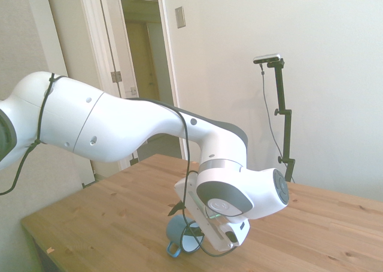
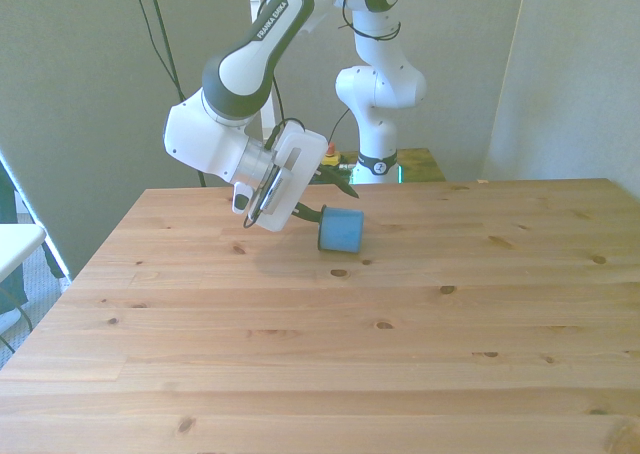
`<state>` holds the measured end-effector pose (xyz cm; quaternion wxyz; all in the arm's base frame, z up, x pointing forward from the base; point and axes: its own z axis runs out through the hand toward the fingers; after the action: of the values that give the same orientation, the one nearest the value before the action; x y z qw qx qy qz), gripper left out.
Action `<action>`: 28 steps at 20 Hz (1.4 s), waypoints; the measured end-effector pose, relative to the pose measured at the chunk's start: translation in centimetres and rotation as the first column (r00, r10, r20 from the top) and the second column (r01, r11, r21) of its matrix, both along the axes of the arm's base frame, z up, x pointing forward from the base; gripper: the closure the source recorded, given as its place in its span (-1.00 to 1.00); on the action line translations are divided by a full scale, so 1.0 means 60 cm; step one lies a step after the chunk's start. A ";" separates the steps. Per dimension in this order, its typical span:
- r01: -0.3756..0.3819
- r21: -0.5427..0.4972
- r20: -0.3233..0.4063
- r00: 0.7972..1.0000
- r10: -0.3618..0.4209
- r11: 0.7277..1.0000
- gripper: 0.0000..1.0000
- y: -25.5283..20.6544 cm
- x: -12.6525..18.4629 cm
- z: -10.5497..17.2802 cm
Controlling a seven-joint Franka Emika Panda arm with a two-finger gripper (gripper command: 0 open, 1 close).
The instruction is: Flip the mug upright
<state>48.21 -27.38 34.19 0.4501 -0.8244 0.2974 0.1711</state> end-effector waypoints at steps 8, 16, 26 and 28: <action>-0.004 0.007 0.007 1.000 0.004 1.000 1.00 0.001 0.003 -0.001; -0.007 0.004 0.015 1.000 0.007 1.000 1.00 -0.001 0.005 0.005; 0.044 -0.193 0.081 0.996 -0.029 0.980 1.00 0.016 0.013 0.102; 0.069 -0.289 0.101 0.994 -0.041 0.955 1.00 0.039 0.003 0.147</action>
<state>48.38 -25.05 43.02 0.3414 -0.8804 0.3209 0.0737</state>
